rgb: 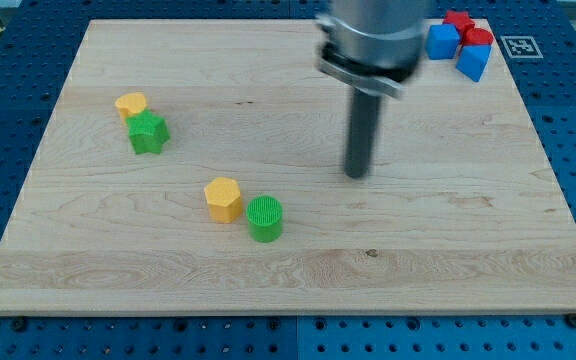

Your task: Slide the yellow hexagon towards green star

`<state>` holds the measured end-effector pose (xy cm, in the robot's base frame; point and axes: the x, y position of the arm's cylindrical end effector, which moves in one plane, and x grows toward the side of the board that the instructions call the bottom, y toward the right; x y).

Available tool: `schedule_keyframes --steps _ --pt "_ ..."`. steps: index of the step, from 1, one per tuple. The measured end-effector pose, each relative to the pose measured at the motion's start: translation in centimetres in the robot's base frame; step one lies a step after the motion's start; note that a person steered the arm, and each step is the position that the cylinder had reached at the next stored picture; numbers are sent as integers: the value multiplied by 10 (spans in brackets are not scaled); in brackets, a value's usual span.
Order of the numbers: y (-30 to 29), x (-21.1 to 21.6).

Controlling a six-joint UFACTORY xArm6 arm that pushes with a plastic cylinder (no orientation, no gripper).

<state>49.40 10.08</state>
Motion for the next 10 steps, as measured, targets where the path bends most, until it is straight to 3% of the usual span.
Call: schedule_keyframes --steps 1,2,3,4,6,8,10 --pt "9 63" --pt "-29 96" --pt "-93 101" --pt "-138 84" --pt "-142 54" --pt "-190 50" --pt "-183 15"
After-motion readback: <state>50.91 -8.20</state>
